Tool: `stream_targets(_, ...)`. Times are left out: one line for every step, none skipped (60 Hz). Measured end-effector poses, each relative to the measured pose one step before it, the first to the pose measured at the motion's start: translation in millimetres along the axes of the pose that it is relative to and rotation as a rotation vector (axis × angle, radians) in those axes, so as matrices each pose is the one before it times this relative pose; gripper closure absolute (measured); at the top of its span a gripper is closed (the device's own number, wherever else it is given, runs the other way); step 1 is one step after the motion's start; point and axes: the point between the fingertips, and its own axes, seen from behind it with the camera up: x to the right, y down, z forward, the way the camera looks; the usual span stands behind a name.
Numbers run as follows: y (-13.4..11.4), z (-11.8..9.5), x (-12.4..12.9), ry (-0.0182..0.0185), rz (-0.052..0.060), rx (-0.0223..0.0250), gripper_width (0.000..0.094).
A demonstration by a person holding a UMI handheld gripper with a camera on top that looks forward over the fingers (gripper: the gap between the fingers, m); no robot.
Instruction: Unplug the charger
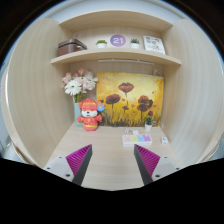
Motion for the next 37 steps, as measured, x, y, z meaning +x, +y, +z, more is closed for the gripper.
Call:
stream_targets(2.38,-1.72,-3.42,-0.00663,-0.0014,-0.00247,0.0087)
stream_targets(2.10,-1.54,-2.83,-0.00640,-0.0007,-0.00296,0.0087)
stream_targets(2.00,-1.48,-2.32,-0.00404,-0.0007,-0.00281,0.0088)
stream_targets(2.36,-1.30,-1.80,-0.00226,-0.0004,-0.00298,0.0088)
stream_targets(1.18,-2.16,-0.15,-0.00316,-0.0002,-0.00490,0.0087)
stream_targets(2.16,-0.79,-1.57,0.00221,0.0002,-0.00315,0.0087)
stream_targets(1.25,-1.17,-0.40,-0.00004,-0.0002,-0.00245,0.0086)
stream_targets(1.06,-0.95,-0.64,-0.00061,-0.0004,-0.00110,0.0087)
stream_targets(0.89,-0.84,-0.65,-0.00065,0.0001,-0.00022,0.0087)
stream_targets(1.02,-0.85,-0.56,-0.00001,0.0002,-0.00086,0.0087)
stream_targets(1.87,-0.89,-0.40,-0.00044,-0.0002,-0.00052,0.0088)
stream_targets(1.34,-0.97,-0.47,-0.00084,0.0001,-0.00250,0.0088)
stream_targets(1.06,-0.77,-0.58,-0.00103,0.0002,-0.00212,0.0087)
stream_targets(1.08,-0.85,-0.48,-0.00103,-0.0001,-0.00147,0.0085)
stream_targets(0.89,-0.71,-0.66,-0.00049,-0.0001,-0.00102,0.0087)
stream_targets(0.64,-0.69,-0.64,0.00017,-0.0006,-0.00095,0.0084)
stream_targets(0.59,-0.05,1.01,-0.00145,-0.0018,-0.00082,0.0084)
stream_targets(0.57,-0.59,-0.32,0.00046,0.0001,-0.00156,0.0085)
stream_targets(0.37,-0.42,0.01,0.00055,0.0007,-0.00068,0.0085)
stream_targets(0.27,-0.20,-0.13,0.00048,0.0008,-0.00021,0.0085)
stream_targets(0.46,-0.18,-0.05,0.00016,0.0005,-0.00064,0.0087)
stream_targets(0.56,-0.09,-0.06,0.00006,0.0004,-0.00115,0.0086)
stream_targets(0.48,0.06,-0.16,0.00022,0.0002,-0.00127,0.0085)
stream_targets(0.77,-0.08,0.04,-0.00005,-0.0004,-0.00099,0.0086)
stream_targets(2.38,-0.02,0.40,-0.00044,-0.0013,0.00189,0.0085)
stream_targets(1.07,-0.09,0.16,0.00047,-0.0003,-0.00102,0.0086)
stream_targets(1.14,-0.05,0.03,0.00016,0.0009,-0.00242,0.0085)
stream_targets(1.31,-0.14,-0.13,-0.00029,0.0006,-0.00343,0.0090)
stream_targets(1.41,-0.09,-0.34,-0.00120,0.0008,-0.00346,0.0090)
stream_targets(1.49,0.09,-0.45,-0.00121,0.0008,-0.00268,0.0087)
stream_targets(0.98,-0.25,-0.48,-0.00036,0.0009,-0.00199,0.0087)
stream_targets(0.85,0.03,-0.52,0.00043,0.0012,-0.00072,0.0087)
stream_targets(0.71,-0.02,-0.25,0.00072,0.0011,0.00012,0.0087)
stream_targets(0.40,-0.15,0.24,-0.00033,0.0000,-0.00037,0.0085)
stream_targets(0.64,0.04,0.29,0.00065,0.0001,-0.00109,0.0086)
stream_targets(0.58,-0.14,0.17,0.00010,-0.0005,-0.00262,0.0086)
stream_targets(0.76,-0.17,-0.10,-0.00005,-0.0004,-0.00297,0.0087)
